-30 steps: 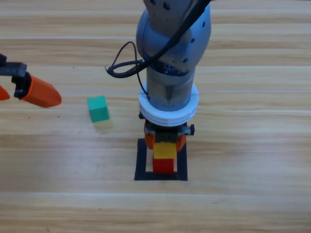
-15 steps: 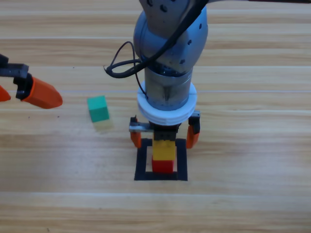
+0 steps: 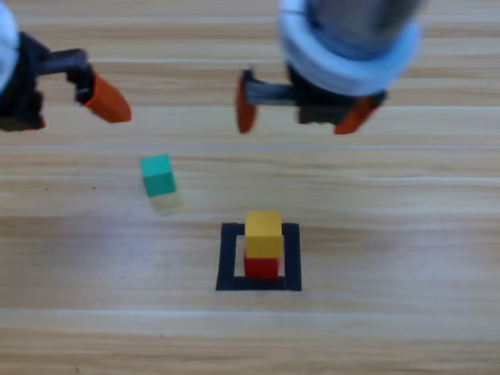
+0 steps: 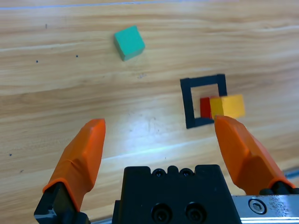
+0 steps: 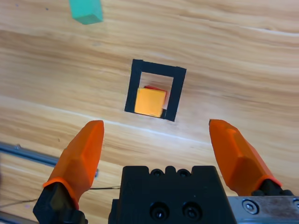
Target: Stack the blocks in the rectangular block: red at the bottom, yellow in the middle, green on top
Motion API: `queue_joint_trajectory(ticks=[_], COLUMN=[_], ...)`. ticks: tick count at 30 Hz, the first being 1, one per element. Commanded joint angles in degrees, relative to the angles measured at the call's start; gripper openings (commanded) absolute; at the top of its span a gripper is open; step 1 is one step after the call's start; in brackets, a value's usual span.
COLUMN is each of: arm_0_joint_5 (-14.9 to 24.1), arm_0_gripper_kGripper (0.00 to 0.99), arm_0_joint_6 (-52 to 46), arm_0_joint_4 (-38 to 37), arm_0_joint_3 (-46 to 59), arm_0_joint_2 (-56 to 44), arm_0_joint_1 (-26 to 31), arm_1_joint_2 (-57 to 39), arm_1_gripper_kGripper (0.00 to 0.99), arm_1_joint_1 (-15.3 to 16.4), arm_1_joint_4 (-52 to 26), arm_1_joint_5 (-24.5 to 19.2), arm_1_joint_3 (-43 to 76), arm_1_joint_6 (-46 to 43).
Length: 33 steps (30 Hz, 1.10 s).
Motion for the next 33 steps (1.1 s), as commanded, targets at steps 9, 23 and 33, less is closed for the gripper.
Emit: queue_joint_trajectory(ticks=[9,23,33], arm_0_joint_5=[1.99,-3.11,-7.15], arm_0_gripper_kGripper=[0.974,0.973,0.973], arm_0_joint_6=[-6.37,-12.34,-13.22], arm_0_joint_4=[14.62,22.97,22.97], arm_0_joint_3=[-26.17,-38.21,-41.11], arm_0_joint_2=[34.84,44.60,50.22], arm_0_joint_1=[5.81,8.62,12.84], arm_1_joint_2=[-31.76,-30.71,-30.09], arm_1_gripper_kGripper=[0.990,0.990,0.990], arm_1_joint_1=[-2.40,-2.49,-2.58], arm_1_joint_4=[-23.31,-27.71,-27.71], arm_1_joint_5=[1.81,3.83,2.60], arm_1_joint_3=[44.36,51.39,51.39], arm_1_joint_6=[-8.56,-16.82,-16.91])
